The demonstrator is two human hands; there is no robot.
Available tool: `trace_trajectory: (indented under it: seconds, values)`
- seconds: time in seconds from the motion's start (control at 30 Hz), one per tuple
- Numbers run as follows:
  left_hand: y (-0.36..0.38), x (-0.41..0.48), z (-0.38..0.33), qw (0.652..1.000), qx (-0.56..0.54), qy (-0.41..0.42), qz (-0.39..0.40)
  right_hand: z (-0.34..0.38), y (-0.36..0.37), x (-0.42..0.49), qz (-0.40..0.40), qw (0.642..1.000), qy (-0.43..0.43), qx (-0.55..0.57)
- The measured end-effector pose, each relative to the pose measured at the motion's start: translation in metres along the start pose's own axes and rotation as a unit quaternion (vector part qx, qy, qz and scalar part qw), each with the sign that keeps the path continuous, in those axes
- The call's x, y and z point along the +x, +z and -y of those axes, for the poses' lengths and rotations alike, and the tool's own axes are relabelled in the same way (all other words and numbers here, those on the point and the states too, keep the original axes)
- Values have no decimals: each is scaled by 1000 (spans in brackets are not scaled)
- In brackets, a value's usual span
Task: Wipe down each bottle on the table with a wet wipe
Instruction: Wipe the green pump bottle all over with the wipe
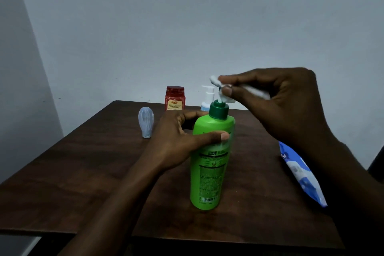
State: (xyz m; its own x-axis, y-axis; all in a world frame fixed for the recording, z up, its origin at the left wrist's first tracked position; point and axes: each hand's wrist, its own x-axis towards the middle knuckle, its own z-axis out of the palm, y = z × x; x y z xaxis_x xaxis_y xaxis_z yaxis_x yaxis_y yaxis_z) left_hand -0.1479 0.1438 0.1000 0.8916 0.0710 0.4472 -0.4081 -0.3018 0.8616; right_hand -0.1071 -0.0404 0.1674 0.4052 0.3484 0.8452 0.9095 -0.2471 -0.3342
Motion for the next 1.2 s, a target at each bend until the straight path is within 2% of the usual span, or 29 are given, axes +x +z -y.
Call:
trace_trajectory:
  seconds: [0.17,0.27,0.37,0.43,0.63,0.73,0.8,0.87,1.0,1.07,1.2]
  values:
    - [-1,1,0,1000,7,5,6,4,-3,33,86,993,79,-12]
    - [-1,2,0,1000,6,5,8,1,-1,50,144,979,140,31]
    - [-1,2,0,1000,9,5,9,-4,2,56,162,958,206,113]
    - [-1,1,1,1000,8,4,11,-7,2,49,152,958,202,132]
    - [-2,-1,0,1000,9,3,15,4,-17,14,94,991,76,59]
    - [-2,0,0,1000,6,5,14,-3,-23,10,57,985,101,125]
    - [-1,0,1,1000,0,8,13,-16,-19,15,23,960,167,225]
    - [-1,0,2,1000,1,14,17,-28,-11,22,24,924,221,312]
    - [-3,2,2,999,4,18,36,-35,10,31,122,905,213,348]
    - [-5,3,2,999,1,19,46,-34,19,30,146,884,223,383]
    - [-7,4,4,997,-18,13,70,-35,28,25,155,803,280,503]
